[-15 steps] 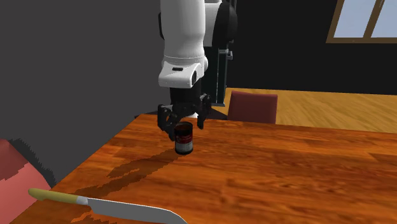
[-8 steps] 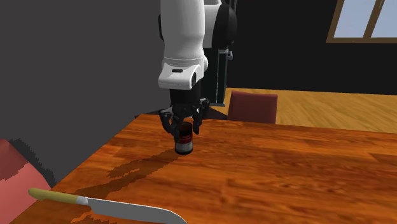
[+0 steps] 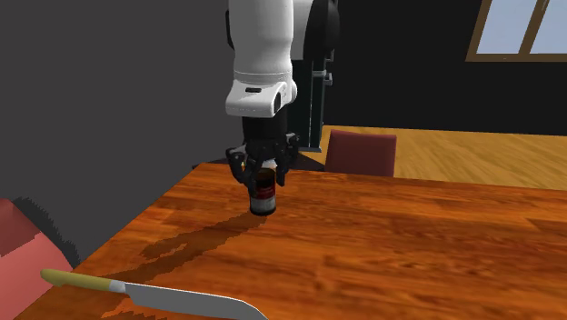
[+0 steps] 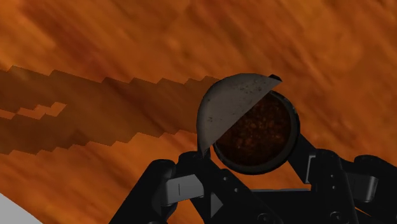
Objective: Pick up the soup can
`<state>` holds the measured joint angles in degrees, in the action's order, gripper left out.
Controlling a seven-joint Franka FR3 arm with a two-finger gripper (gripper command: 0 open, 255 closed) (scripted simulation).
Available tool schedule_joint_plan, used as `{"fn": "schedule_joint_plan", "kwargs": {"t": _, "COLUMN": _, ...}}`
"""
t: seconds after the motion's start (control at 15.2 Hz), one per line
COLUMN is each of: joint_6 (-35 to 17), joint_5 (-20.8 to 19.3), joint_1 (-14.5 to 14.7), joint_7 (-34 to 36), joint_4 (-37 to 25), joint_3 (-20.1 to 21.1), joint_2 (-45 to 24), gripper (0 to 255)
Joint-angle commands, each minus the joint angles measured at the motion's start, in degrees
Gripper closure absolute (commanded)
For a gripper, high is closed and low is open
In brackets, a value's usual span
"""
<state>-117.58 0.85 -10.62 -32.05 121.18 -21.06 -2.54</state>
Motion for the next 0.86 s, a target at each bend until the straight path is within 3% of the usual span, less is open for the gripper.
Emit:
{"fn": "schedule_joint_plan", "kwargs": {"t": 0.0, "joint_6": 1.43, "joint_5": -0.35, "joint_1": 0.06, "joint_7": 0.27, "joint_4": -0.62, "joint_3": 0.01, "joint_2": 0.85, "gripper": 255}}
{"fn": "schedule_joint_plan", "kwargs": {"t": 0.79, "joint_6": 9.00, "joint_5": -1.41, "joint_1": 0.21, "joint_7": 1.06, "joint_4": -5.56, "joint_3": 0.15, "joint_2": 3.67, "gripper": 255}}
